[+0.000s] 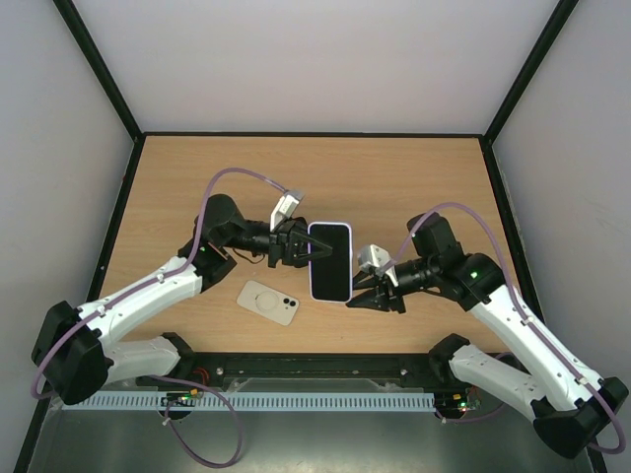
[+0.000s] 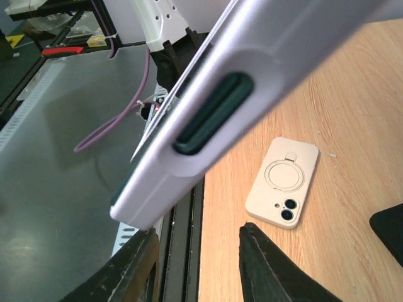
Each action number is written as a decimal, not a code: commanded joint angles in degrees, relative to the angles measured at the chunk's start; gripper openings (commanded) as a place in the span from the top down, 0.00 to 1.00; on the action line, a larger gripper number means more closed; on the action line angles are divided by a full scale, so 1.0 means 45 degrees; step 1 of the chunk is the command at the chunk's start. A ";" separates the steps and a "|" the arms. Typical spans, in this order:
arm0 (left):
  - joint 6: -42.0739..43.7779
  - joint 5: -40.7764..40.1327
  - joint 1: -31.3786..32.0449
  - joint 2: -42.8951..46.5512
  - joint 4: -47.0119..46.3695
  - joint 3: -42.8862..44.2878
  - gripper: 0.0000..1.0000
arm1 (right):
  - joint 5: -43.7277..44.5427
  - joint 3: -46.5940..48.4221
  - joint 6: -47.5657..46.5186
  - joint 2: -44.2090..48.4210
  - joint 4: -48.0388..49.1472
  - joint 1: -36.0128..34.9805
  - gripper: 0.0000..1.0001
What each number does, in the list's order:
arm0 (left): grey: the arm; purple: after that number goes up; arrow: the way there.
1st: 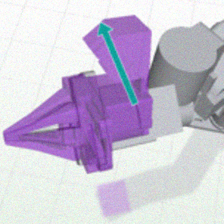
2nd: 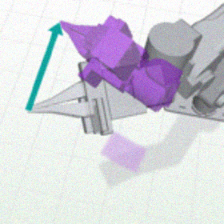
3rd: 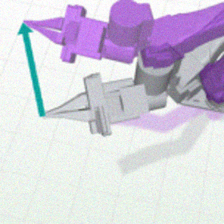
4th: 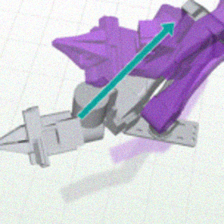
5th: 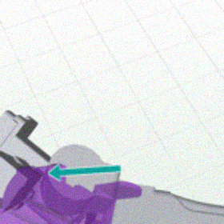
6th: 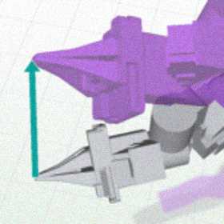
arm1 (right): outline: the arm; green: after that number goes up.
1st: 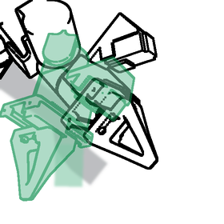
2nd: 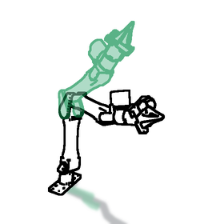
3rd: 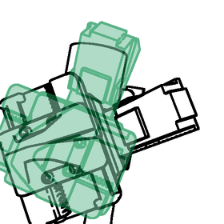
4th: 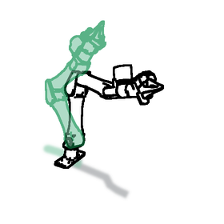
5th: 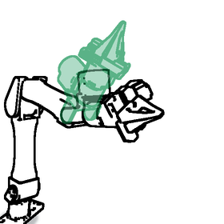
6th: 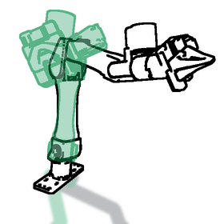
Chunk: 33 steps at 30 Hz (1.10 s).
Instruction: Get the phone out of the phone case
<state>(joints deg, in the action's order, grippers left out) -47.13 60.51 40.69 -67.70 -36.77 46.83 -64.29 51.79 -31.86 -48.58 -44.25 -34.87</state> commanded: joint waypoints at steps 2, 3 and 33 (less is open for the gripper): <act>0.0089 0.0567 -0.0143 0.0078 -0.0989 0.0069 0.98 | -0.0365 0.0390 0.0372 -0.0103 0.0127 -0.0037 0.66; 0.0150 0.0612 -0.0163 0.0098 -0.0903 0.0083 0.97 | -0.0511 0.0477 0.0479 -0.0103 0.0109 -0.0038 0.63; -0.1310 0.1025 -0.0174 -0.0209 -0.3188 -0.0749 0.97 | 0.1698 0.0092 0.1501 0.0385 0.0768 -0.0042 0.78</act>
<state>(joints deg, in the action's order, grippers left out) -48.90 63.07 39.81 -69.14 -42.15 43.51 -63.18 53.01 -27.35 -47.57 -44.34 -34.89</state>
